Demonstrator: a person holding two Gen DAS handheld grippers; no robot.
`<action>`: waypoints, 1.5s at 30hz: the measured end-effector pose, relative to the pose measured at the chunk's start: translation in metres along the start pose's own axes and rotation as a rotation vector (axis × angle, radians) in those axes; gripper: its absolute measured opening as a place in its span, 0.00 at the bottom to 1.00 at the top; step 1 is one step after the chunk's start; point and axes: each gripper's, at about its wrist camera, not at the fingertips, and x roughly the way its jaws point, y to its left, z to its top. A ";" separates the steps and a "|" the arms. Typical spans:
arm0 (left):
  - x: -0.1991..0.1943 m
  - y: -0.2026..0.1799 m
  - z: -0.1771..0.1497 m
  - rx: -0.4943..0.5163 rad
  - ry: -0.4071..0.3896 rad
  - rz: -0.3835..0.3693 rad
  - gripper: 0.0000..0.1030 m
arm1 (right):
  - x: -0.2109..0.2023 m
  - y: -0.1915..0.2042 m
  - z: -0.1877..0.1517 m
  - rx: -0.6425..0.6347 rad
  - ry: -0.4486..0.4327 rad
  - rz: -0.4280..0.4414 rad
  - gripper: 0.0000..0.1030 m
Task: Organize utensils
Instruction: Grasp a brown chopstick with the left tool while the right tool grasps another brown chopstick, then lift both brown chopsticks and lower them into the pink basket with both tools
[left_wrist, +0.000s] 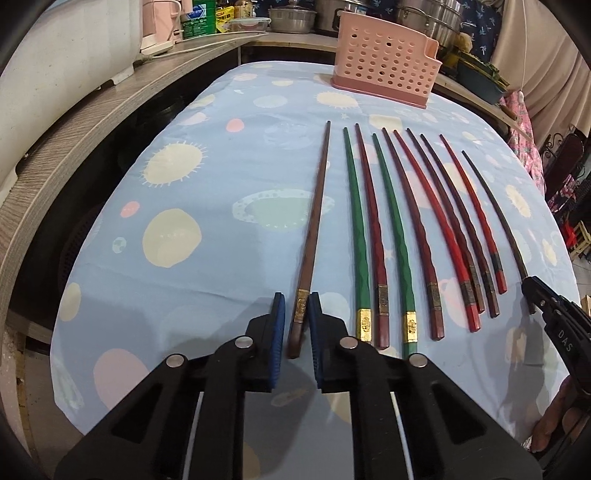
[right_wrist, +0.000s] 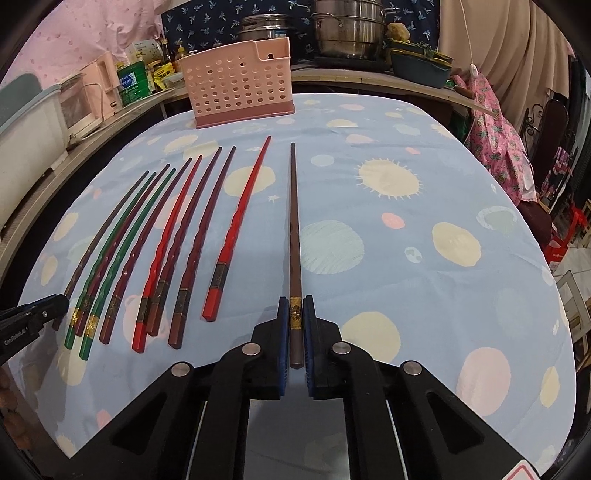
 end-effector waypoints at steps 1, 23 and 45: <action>0.000 0.000 0.000 0.002 0.001 -0.005 0.09 | -0.002 0.000 0.000 0.000 -0.003 -0.001 0.07; -0.052 0.000 0.053 -0.005 -0.116 0.017 0.08 | -0.077 -0.029 0.074 0.065 -0.188 0.048 0.07; -0.092 -0.015 0.213 -0.024 -0.306 -0.009 0.07 | -0.086 -0.049 0.209 0.107 -0.303 0.116 0.07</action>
